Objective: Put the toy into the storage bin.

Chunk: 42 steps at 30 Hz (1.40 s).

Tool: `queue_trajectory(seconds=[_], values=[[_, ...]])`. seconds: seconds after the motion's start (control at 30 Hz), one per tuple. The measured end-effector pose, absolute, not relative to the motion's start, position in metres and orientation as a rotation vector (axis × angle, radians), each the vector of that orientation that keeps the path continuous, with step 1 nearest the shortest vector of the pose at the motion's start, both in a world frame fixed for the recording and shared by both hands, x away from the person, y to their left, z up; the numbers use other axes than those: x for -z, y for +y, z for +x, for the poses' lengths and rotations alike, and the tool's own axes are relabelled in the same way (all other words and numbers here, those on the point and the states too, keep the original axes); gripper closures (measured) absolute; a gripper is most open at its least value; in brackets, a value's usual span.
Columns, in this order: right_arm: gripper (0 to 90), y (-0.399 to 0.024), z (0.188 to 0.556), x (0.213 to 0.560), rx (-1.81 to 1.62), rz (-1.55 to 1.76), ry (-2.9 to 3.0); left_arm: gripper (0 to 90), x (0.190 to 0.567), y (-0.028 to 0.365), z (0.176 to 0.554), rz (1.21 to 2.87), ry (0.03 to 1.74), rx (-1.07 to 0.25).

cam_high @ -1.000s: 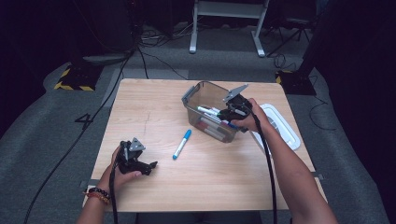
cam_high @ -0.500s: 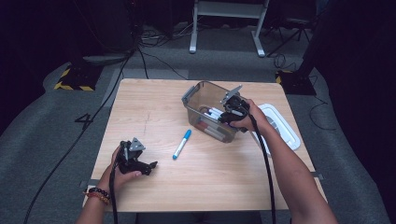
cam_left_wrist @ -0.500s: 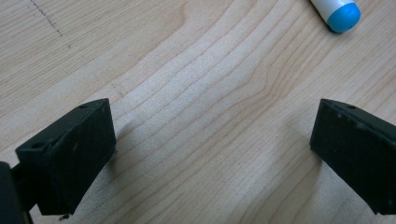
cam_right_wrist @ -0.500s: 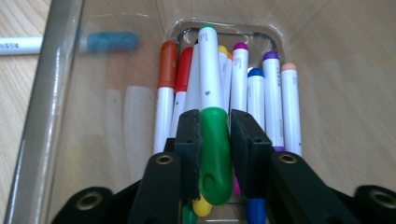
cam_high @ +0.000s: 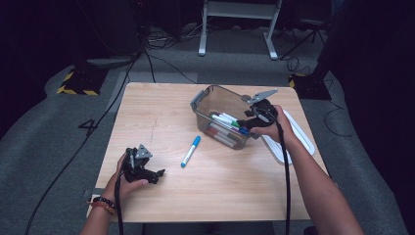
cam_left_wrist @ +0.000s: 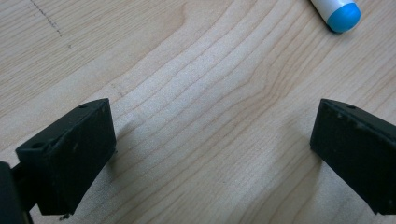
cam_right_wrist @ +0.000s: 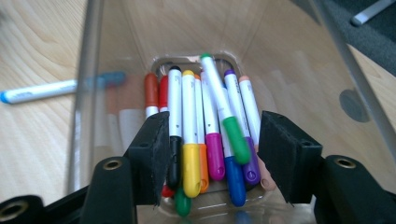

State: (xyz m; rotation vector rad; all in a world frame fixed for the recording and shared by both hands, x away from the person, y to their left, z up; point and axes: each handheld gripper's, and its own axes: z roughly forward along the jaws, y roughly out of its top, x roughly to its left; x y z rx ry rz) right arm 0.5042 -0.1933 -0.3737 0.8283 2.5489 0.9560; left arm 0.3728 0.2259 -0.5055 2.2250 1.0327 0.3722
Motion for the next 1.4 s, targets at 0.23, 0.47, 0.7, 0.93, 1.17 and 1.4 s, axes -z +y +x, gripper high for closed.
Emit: queue_trajectory(seconds=[0.23,0.47,0.7,0.93,1.17,1.4], values=[[37.2,-0.209,0.475,0.358,-1.070,0.781,2.486,0.5,0.506,0.226,0.373,2.223,1.036,-0.374],[27.9,-0.214,0.434,0.360,-1.120,0.752,2.416,0.5,0.506,0.225,0.373,2.219,1.041,-0.377],[27.2,-0.213,0.399,0.375,-1.208,0.696,2.389,0.5,0.506,0.225,0.373,2.219,1.041,-0.377],[26.3,-0.207,0.376,0.395,-1.248,0.670,2.410,0.5,0.506,0.225,0.373,2.219,1.041,-0.378],[23.6,-0.188,0.372,0.423,-1.229,0.654,2.480,0.5,0.506,0.225,0.372,2.219,1.042,-0.377],[23.1,-0.158,0.379,0.444,-1.193,0.643,2.518,0.5,0.506,0.225,0.372,2.218,1.043,-0.378]])
